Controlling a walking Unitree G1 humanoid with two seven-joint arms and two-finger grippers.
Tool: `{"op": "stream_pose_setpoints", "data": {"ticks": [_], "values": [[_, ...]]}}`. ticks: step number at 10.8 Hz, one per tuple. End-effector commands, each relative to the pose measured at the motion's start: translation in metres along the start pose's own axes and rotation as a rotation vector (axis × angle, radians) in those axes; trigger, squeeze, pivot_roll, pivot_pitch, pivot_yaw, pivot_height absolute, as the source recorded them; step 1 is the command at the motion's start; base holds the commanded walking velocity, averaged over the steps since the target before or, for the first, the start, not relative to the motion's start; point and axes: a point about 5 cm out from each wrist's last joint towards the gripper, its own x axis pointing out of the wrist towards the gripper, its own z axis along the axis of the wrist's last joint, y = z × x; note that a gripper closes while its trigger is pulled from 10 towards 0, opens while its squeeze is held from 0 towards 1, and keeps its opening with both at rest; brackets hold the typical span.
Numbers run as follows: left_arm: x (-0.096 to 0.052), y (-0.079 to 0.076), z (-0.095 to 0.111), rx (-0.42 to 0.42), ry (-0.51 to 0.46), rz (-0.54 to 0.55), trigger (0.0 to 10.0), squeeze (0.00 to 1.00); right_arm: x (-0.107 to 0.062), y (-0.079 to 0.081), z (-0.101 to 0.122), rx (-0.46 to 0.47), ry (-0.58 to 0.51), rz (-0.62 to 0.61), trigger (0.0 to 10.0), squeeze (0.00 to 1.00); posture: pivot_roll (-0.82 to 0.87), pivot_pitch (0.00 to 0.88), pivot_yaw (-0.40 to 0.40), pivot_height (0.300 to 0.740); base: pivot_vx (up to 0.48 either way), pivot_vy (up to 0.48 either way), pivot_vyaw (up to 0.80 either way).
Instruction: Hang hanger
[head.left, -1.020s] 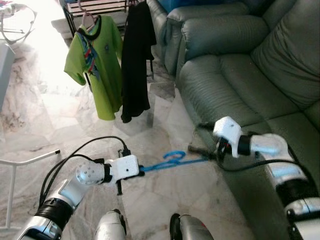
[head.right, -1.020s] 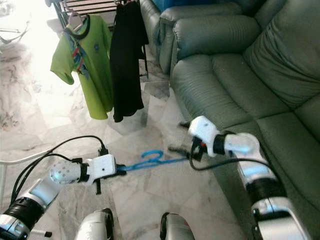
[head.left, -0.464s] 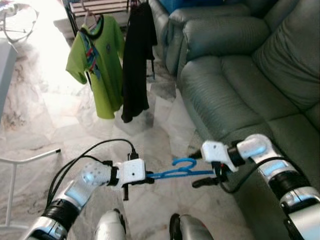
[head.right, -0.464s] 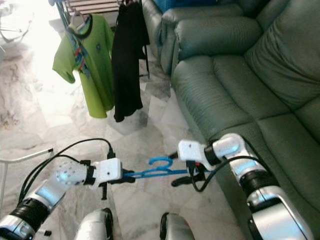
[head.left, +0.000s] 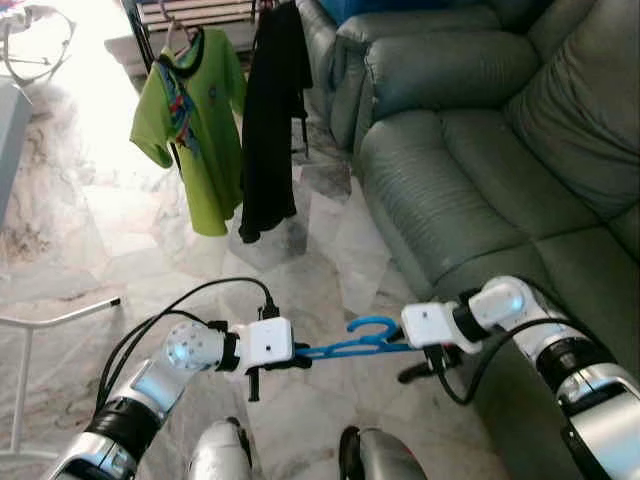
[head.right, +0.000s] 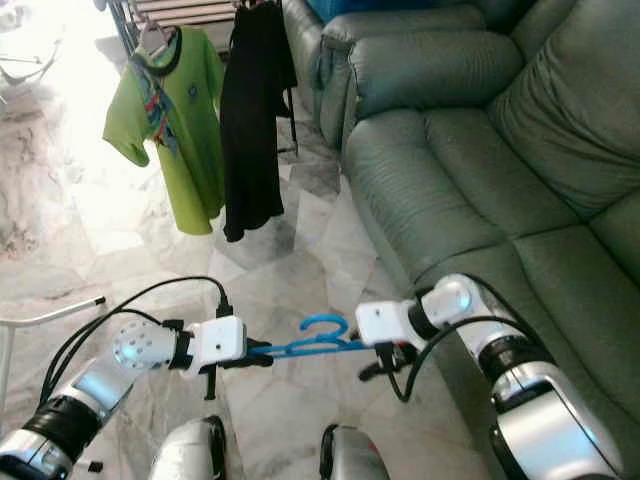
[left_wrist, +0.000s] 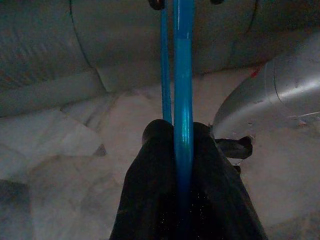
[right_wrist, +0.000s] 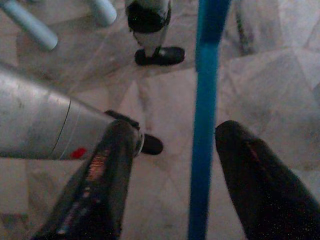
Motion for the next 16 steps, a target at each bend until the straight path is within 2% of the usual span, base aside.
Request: {"op": "stream_pose_setpoints", "data": {"ticks": [1, 9, 14, 15, 16], "values": [[0.0, 0.002, 0.004, 0.022, -0.011, -0.008, 10.0, 0.0, -0.003, -0.002, -0.001, -0.017, 0.018, -0.006, 0.0, 0.0, 0.04, 0.137, -0.079, 0.74, 0.0, 0.0, 0.0], [0.001, -0.001, 0.001, 0.013, 0.003, -0.026, 10.0, 0.0, -0.004, -0.012, 0.008, -0.066, -0.011, -0.017, 0.0, 0.0, 0.04, 0.137, -0.077, 0.74, 0.0, 0.0, 0.0], [0.001, 0.0, -0.003, 0.014, 0.021, -0.023, 10.0, 0.0, -0.01, -0.011, 0.004, -0.049, -0.001, -0.004, 0.0, 0.0, 0.03, 0.13, -0.079, 0.74, 0.0, 0.0, 0.0], [0.001, 0.004, -0.004, -0.021, 0.012, 0.024, 10.0, 1.0, -0.007, -0.009, 0.0, -0.049, 0.034, -0.016, 0.0, 0.0, 0.03, 0.131, -0.079, 0.74, 0.0, 0.0, 0.0], [0.001, 0.009, -0.005, 0.024, 0.033, 0.063, 10.0, 1.0, -0.006, -0.01, -0.004, -0.046, 0.077, -0.053, 0.0, 0.0, 0.03, 0.136, -0.081, 0.74, 0.0, 0.0, 0.0]]}}
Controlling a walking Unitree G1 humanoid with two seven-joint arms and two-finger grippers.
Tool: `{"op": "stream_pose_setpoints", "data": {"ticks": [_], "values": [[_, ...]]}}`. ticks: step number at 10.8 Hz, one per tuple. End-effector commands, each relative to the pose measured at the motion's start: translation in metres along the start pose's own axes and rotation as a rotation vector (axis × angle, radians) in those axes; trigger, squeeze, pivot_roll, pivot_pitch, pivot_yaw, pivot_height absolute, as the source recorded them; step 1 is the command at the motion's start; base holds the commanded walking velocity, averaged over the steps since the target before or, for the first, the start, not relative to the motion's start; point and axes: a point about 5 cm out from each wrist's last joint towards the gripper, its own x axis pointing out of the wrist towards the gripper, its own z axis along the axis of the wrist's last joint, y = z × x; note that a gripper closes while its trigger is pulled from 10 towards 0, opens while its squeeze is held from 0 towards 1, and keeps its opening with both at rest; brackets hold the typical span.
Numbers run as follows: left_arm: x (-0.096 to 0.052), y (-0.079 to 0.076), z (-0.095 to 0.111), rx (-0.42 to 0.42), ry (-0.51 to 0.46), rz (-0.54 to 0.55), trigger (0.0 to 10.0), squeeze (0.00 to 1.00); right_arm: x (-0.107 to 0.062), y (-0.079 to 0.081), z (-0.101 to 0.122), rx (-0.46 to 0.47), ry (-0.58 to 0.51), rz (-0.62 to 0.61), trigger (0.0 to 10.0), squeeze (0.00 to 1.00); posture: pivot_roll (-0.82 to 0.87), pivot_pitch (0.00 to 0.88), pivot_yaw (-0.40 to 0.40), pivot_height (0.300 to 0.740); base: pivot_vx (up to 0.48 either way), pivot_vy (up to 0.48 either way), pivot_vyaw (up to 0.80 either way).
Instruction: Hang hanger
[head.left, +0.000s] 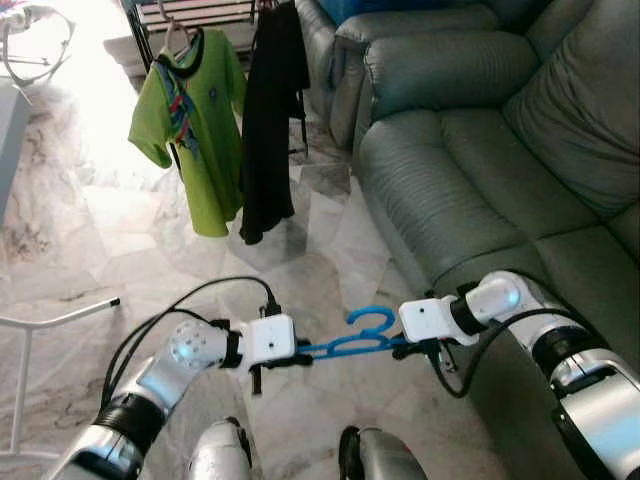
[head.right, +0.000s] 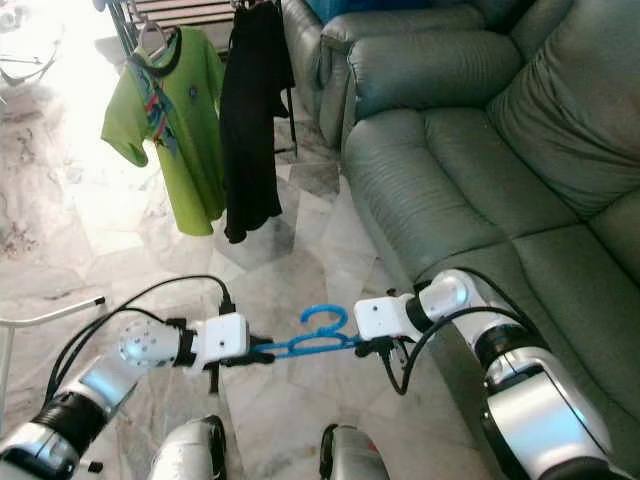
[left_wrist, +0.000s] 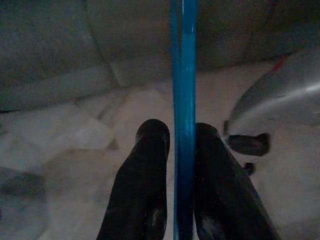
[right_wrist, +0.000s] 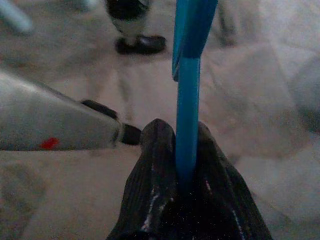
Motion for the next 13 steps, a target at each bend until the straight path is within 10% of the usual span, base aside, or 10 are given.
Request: {"op": "stream_pose_setpoints", "data": {"ticks": [1, 4, 9, 10, 11, 13], "values": [[-0.002, 0.008, 0.0, 0.052, 0.018, 0.063, 10.0, 1.0, -0.001, 0.001, -0.007, 0.011, 0.047, -0.027, 0.0, 0.0, 0.03, 0.136, -0.081, 0.74, 0.0, 0.0, 0.0], [-0.004, 0.017, -0.004, 0.169, 0.071, 0.19, 10.0, 1.0, 0.012, 0.005, -0.023, 0.264, 0.068, -0.239, 0.0, 0.0, 0.02, 0.139, -0.087, 0.74, 0.0, 0.0, 0.0], [-0.014, 0.011, -0.031, -0.243, 0.018, 0.634, 10.0, 1.0, 0.041, 0.025, -0.044, 1.047, -0.138, -0.846, 0.0, 0.0, 0.02, 0.156, -0.088, 0.74, 0.0, 0.0, 0.0], [-0.015, 0.007, -0.035, -0.295, 0.011, 0.678, 10.0, 0.3, 0.04, 0.022, -0.041, 1.092, -0.184, -0.926, 10.0, 0.0, 0.02, 0.155, -0.087, 0.74, 0.0, 0.0, 0.0], [-0.018, 0.005, -0.036, -0.372, -0.024, 0.75, 10.0, 0.0, 0.037, 0.02, -0.043, 1.168, -0.222, -1.022, 10.0, 0.0, 0.01, 0.155, -0.085, 0.74, 0.0, 0.0, 0.0], [-0.027, 0.008, -0.037, -0.547, -0.134, 0.9, 10.0, 0.0, 0.034, 0.025, -0.047, 1.254, -0.235, -1.141, 10.0, 0.0, 0.0, 0.155, -0.085, 0.74, 0.141, 0.0, 0.0]]}}
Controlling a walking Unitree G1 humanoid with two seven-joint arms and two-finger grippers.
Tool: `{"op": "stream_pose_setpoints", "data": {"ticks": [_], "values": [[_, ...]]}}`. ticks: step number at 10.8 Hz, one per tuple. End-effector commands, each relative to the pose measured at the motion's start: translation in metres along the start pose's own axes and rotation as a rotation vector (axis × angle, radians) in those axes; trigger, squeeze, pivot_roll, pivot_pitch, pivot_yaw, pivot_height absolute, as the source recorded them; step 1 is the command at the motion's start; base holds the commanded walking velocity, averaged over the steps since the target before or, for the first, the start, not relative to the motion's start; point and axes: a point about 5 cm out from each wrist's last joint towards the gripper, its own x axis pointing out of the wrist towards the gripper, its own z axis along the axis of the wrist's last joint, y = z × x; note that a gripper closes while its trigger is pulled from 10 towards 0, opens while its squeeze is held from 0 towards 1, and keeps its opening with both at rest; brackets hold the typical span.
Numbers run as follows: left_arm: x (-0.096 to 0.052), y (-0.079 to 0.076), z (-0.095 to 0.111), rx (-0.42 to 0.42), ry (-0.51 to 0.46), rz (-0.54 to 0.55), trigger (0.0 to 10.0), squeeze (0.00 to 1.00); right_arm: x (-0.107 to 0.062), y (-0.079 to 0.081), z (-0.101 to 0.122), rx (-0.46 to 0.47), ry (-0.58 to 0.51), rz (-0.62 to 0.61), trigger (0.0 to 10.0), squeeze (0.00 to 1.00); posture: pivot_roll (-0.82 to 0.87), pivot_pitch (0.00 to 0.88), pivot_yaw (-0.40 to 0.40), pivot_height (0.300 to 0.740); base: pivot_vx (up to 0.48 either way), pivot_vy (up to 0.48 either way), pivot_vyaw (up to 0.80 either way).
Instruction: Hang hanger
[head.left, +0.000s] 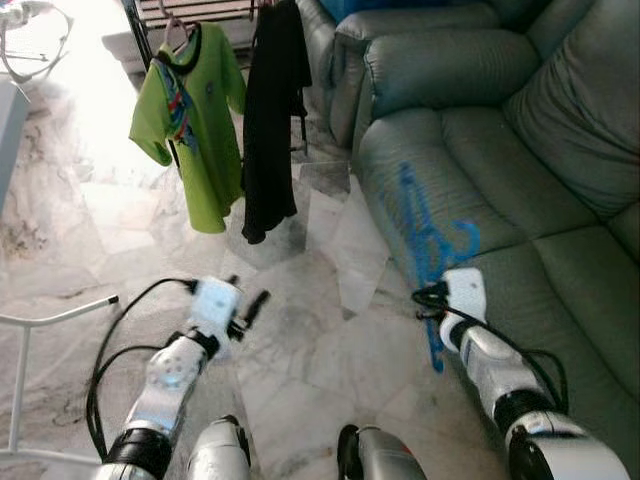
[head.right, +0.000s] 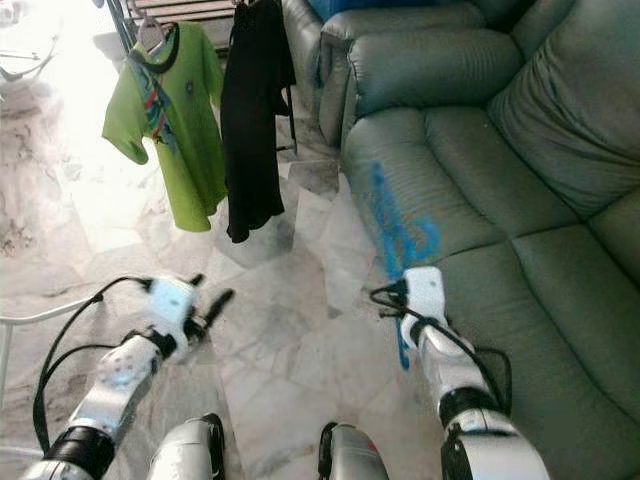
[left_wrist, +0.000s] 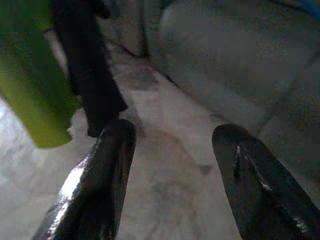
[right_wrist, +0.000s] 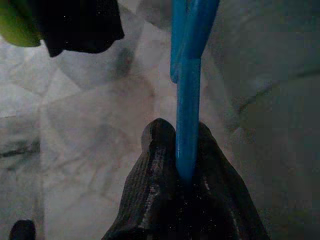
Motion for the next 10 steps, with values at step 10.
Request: {"op": "stream_pose_setpoints", "data": {"ticks": [10], "values": [[0.002, 0.012, 0.011, -0.029, -0.061, 0.189, 10.0, 0.0, 0.002, 0.007, 0.025, -0.051, -0.1, -0.013, 10.0, 0.0, 0.01, 0.148, -0.099, 0.74, 0.359, 0.297, 0.0]]}}
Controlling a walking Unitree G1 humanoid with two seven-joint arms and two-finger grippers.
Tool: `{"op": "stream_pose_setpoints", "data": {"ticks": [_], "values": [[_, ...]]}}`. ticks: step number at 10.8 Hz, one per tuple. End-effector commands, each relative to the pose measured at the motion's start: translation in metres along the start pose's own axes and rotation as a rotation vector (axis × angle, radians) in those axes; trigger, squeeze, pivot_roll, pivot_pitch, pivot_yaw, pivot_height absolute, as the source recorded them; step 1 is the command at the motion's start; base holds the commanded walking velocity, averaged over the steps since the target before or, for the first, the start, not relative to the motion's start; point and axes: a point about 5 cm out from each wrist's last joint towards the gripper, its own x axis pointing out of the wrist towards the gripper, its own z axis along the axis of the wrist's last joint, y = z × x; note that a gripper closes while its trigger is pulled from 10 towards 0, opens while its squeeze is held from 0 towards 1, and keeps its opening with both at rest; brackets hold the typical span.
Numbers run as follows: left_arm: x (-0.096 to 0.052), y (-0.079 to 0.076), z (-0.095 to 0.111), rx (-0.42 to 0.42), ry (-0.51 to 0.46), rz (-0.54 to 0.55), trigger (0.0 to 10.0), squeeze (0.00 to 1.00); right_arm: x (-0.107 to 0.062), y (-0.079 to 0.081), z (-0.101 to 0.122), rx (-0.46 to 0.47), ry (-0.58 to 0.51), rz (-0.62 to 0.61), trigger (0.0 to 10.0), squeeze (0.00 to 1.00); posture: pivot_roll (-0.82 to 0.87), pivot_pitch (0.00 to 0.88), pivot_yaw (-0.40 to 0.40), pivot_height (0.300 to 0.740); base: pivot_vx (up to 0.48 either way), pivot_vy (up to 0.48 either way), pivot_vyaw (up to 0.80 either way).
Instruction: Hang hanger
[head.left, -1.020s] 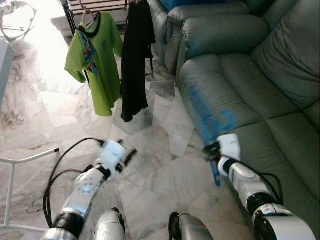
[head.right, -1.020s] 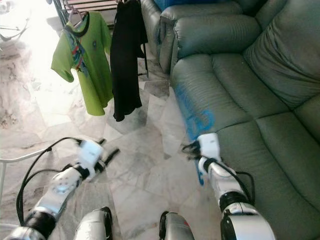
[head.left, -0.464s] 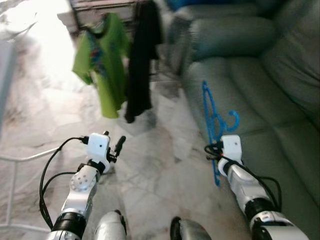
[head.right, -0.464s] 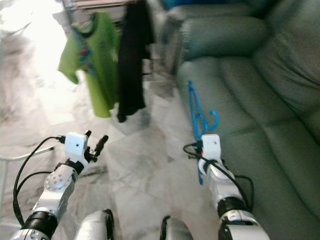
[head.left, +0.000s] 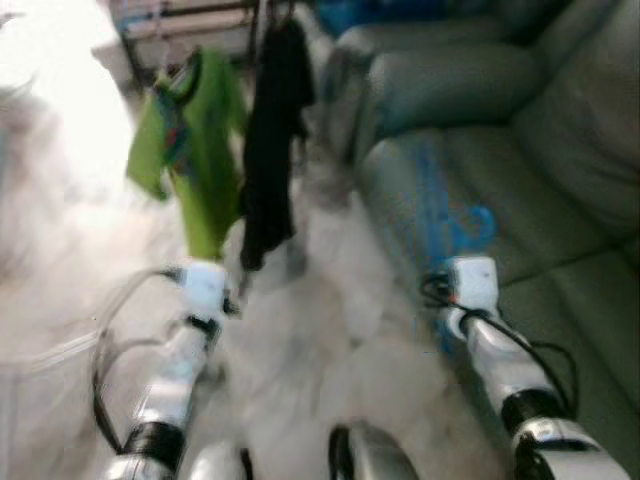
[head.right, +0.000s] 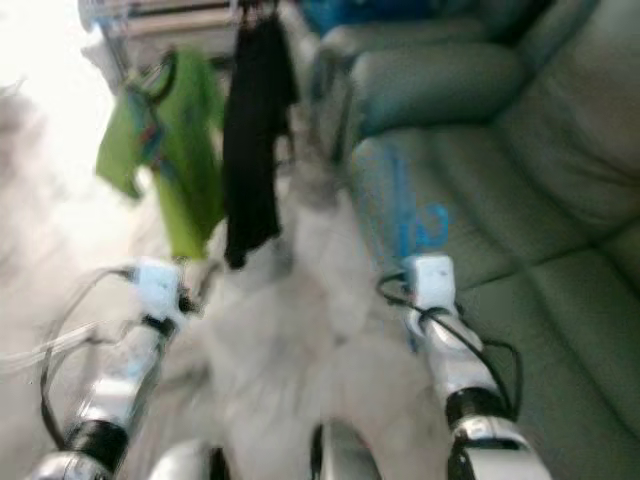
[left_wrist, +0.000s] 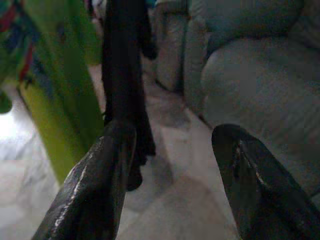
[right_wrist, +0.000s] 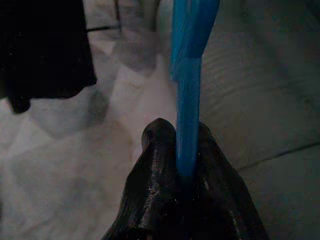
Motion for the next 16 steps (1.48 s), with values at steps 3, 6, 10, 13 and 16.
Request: {"op": "stream_pose_setpoints", "data": {"ticks": [3, 6, 10, 13, 16], "values": [[-0.002, 0.013, 0.0, 0.03, 0.015, 0.035, 10.0, 0.0, 0.005, 0.007, 0.01, -0.012, -0.024, 0.009, 10.0, 0.0, 0.01, 0.141, -0.095, 0.74, 0.48, 0.0, 0.0], [-0.001, 0.01, -0.001, 0.037, 0.02, 0.034, 10.0, 0.0, 0.007, 0.008, 0.017, -0.015, -0.054, 0.006, 10.0, 0.0, 0.02, 0.138, -0.091, 0.74, 0.471, 0.0, 0.4], [0.001, 0.008, 0.0, 0.039, 0.023, 0.052, 10.0, 0.0, 0.01, 0.012, 0.017, -0.023, -0.032, 0.022, 10.0, 0.0, 0.03, 0.139, -0.087, 0.74, 0.465, 0.0, 0.27], [-0.003, 0.0, -0.003, 0.043, 0.021, 0.066, 10.0, 0.0, 0.014, 0.006, 0.028, -0.037, -0.059, -0.037, 10.0, 0.0, 0.04, 0.146, -0.088, 0.74, 0.465, 0.0, 0.0], [-0.006, 0.005, -0.002, 0.047, 0.029, 0.104, 10.0, 0.0, 0.02, 0.003, 0.044, -0.061, -0.081, -0.065, 10.0, 0.0, 0.06, 0.18, -0.079, 0.74, 0.305, 0.0, 0.0]]}}
